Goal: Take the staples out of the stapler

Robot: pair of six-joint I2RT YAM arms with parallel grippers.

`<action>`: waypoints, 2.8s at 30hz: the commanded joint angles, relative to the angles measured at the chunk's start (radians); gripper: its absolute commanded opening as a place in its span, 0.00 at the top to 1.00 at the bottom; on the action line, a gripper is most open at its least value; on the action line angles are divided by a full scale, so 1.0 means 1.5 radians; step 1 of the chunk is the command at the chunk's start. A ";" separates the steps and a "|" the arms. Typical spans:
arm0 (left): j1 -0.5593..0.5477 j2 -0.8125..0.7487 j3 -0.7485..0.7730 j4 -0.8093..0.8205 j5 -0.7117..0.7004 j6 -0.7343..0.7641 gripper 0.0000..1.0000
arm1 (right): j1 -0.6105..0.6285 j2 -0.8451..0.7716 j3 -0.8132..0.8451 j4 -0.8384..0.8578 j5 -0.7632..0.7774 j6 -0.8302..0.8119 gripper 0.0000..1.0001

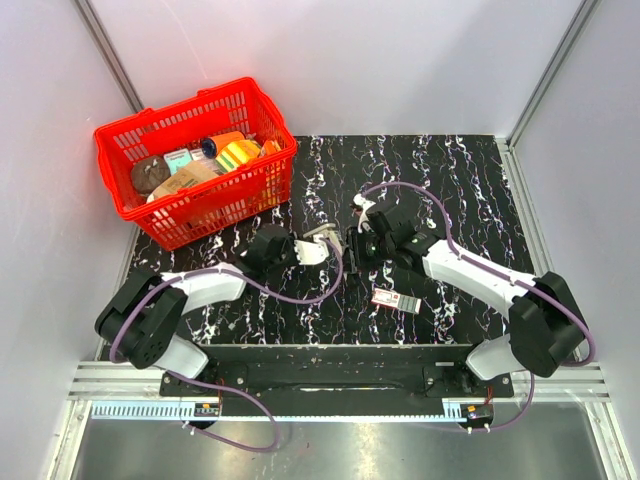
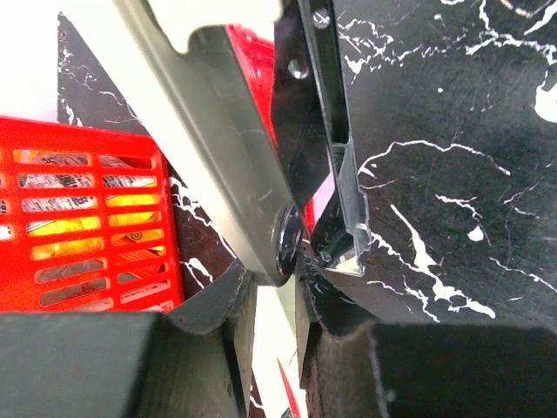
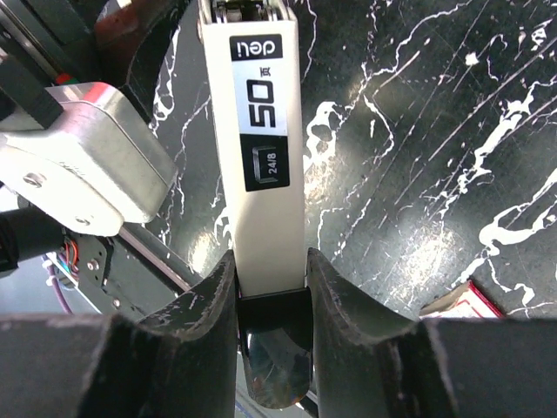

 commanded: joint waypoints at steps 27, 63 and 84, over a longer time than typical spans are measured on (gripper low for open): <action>-0.124 0.063 -0.074 0.243 -0.244 0.211 1.00 | -0.071 -0.030 -0.006 0.002 0.116 -0.021 1.00; 0.055 -0.107 0.259 -0.471 0.169 -0.310 0.19 | -0.067 0.229 0.138 0.114 0.302 -0.059 0.65; 0.214 -0.360 0.324 -0.735 0.227 -0.289 0.14 | 0.050 0.047 0.137 -0.029 0.340 -0.134 0.17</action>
